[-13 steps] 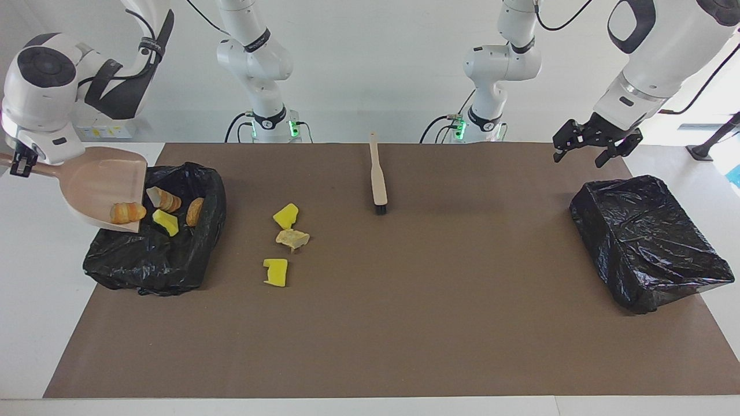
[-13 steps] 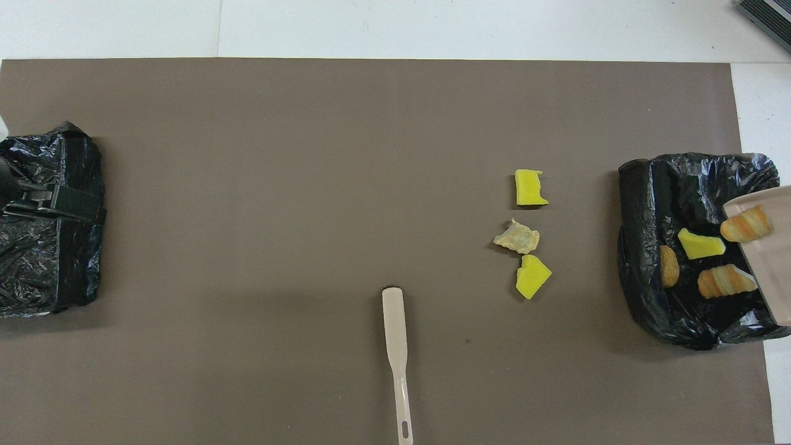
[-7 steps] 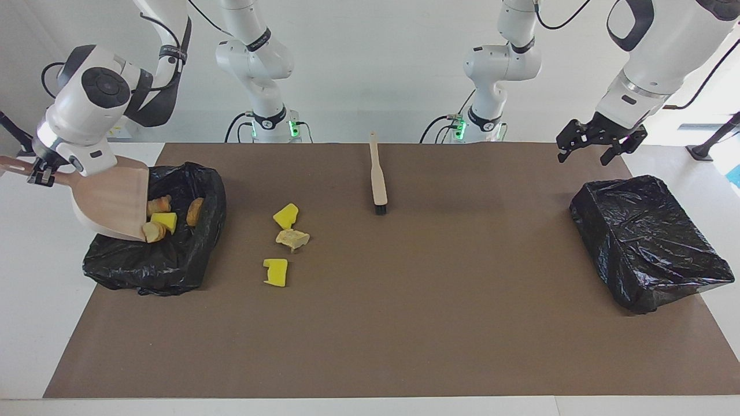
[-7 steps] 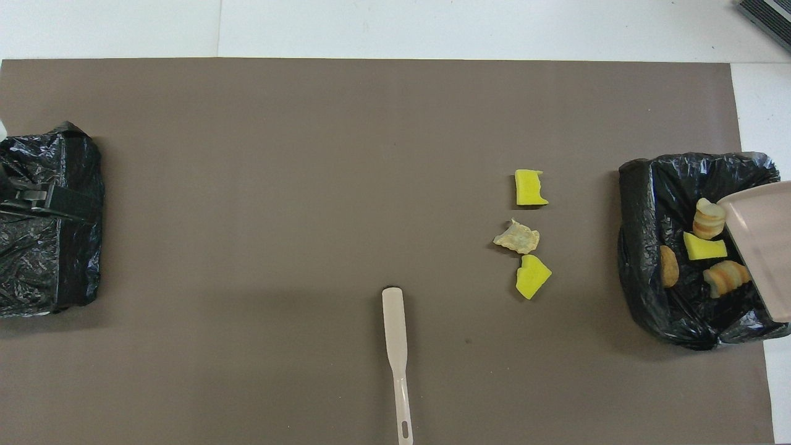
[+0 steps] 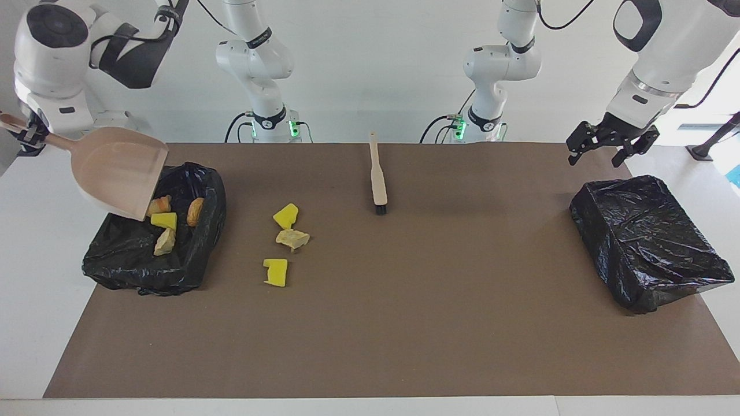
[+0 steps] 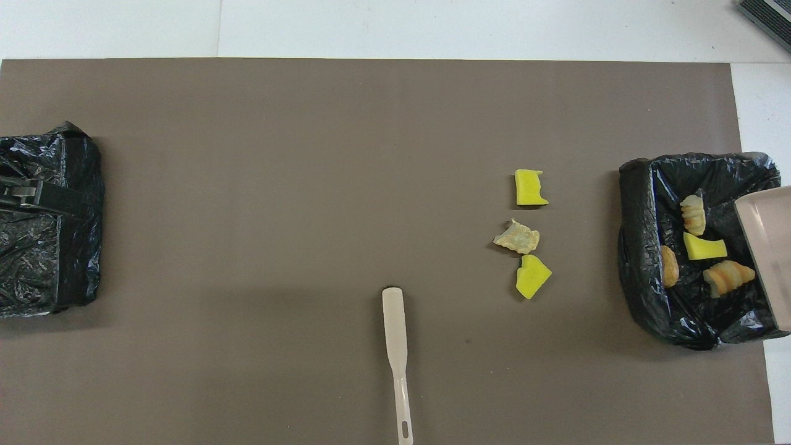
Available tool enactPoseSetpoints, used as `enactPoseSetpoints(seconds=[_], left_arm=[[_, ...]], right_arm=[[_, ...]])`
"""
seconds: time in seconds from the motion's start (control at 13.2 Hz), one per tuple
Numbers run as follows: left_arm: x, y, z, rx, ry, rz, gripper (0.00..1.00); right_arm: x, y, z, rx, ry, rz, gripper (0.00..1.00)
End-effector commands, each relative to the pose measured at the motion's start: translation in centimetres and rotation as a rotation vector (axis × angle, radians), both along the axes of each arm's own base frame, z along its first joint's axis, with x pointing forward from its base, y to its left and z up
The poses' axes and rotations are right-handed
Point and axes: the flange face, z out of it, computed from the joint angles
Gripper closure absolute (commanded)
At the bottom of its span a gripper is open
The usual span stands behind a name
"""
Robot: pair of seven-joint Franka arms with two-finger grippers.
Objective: Sweep and dump trash in bin
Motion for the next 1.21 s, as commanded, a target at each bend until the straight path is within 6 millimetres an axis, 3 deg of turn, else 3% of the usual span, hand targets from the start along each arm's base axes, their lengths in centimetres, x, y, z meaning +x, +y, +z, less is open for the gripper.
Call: enactPoseSetpoints(seconds=[0.0, 0.15, 0.38, 0.68, 0.91, 1.14], left_arm=[[0.2, 0.1, 0.2, -0.001, -0.045, -0.007, 0.00], [0.3, 0.1, 0.1, -0.005, -0.049, -0.010, 0.00], [0.1, 0.0, -0.3, -0.005, -0.042, -0.022, 0.00], [0.0, -0.2, -0.5, -0.005, -0.036, -0.027, 0.00], [-0.1, -0.2, -0.5, -0.004, -0.036, -0.027, 0.00], [-0.2, -0.2, -0.6, -0.004, -0.032, -0.027, 0.00]], right_arm=[[1.0, 4.6, -1.5, 0.112, -0.067, -0.169, 1.00], [2.3, 10.8, -1.9, 0.150, -0.143, -0.325, 1.00], [3.7, 22.4, -3.1, 0.162, -0.256, -0.554, 1.00], [6.4, 34.0, -9.3, 0.258, -0.293, -0.946, 1.00], [9.8, 43.7, -14.1, 0.267, -0.333, -1.173, 1.00], [11.5, 50.1, -17.5, 0.302, -0.312, -1.285, 1.00]])
